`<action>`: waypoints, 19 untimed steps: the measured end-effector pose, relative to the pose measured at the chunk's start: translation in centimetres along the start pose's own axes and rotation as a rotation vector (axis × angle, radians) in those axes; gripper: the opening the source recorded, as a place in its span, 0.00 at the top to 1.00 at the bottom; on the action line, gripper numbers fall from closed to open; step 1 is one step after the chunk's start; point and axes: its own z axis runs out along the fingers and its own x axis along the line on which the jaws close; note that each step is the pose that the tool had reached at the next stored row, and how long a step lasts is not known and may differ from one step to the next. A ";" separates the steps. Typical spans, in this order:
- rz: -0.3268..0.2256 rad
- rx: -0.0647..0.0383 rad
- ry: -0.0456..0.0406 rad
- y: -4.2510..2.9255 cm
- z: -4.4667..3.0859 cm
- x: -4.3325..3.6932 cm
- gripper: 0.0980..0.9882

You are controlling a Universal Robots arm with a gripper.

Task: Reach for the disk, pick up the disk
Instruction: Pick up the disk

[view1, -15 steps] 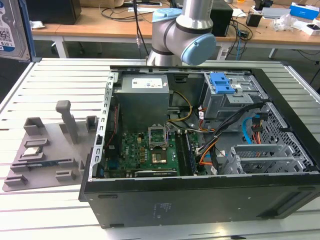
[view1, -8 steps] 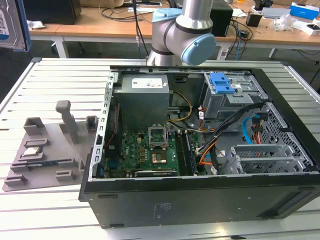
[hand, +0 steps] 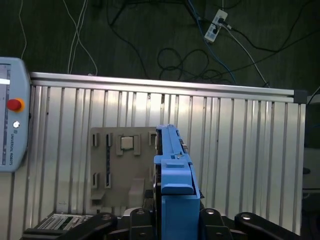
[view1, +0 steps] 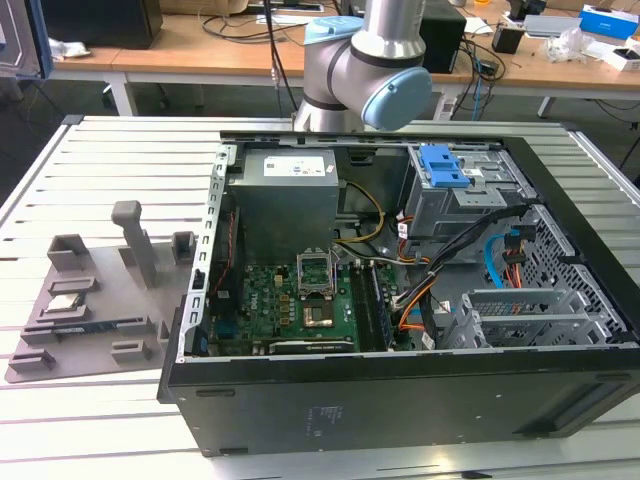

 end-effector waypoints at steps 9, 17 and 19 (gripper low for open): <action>0.000 0.000 -0.0001 0.08 -2.40 -0.11 0.70; 0.000 0.000 0.0001 -0.01 -2.56 -0.11 0.70; 0.000 0.000 0.0043 -1.02 -2.60 -0.07 0.70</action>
